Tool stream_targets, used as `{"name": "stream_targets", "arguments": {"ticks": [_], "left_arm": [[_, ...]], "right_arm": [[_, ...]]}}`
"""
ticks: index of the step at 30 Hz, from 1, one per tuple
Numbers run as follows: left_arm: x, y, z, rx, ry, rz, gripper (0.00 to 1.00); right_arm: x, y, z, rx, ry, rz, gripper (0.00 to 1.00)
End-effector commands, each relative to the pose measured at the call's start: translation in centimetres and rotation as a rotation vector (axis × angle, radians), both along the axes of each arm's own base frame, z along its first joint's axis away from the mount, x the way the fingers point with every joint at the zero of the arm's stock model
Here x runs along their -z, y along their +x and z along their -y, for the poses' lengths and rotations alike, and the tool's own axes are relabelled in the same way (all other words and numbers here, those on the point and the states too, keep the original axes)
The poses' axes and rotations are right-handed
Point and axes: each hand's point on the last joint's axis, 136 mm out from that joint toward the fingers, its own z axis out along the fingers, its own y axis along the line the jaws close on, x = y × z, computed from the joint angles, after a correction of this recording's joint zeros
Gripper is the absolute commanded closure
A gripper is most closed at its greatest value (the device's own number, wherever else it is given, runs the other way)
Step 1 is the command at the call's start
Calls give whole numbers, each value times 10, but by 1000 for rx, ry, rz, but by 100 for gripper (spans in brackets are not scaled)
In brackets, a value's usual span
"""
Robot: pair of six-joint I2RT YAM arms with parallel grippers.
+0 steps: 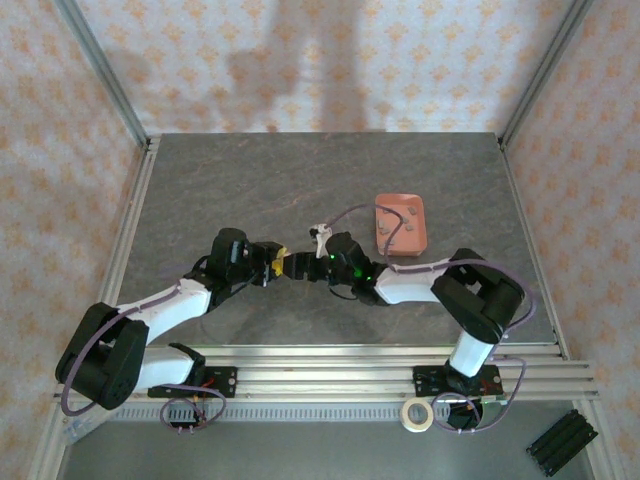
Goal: Load the staples into the stapler
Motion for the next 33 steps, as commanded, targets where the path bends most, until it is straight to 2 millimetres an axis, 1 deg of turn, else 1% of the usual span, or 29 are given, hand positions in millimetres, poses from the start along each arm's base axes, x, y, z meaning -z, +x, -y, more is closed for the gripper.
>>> {"name": "stream_targets", "arguments": {"ticks": [1,8,12,16,21,23,25,27,30,33], "left_arm": [[-12,-1,5,8,-44,36,68],[-22,-2,12,14,-91,65,68],[-25,-2,14,6,-119,81,68],[-24,-3,14,-3,-128,86,67],[-19,-6,11,-5,-110,81,63],[-15,-7,10,-6,-103,78,57],[-12,-9,9,-6,-96,75,49],[-10,-10,8,-1,-83,75,36],[-2,-15,4,8,-32,51,13],[7,-22,-3,16,35,29,1]], "right_arm": [[-16,14,-9,34,40,57,37],[-11,24,-16,56,56,73,45],[-8,25,-18,57,58,72,54],[-5,22,-14,54,45,74,67],[1,20,-1,83,-4,81,75],[4,18,4,85,-37,86,77],[7,16,11,84,-83,99,77],[11,15,21,92,-142,118,78],[15,14,35,100,-218,152,78],[23,11,45,95,-287,169,78]]}}
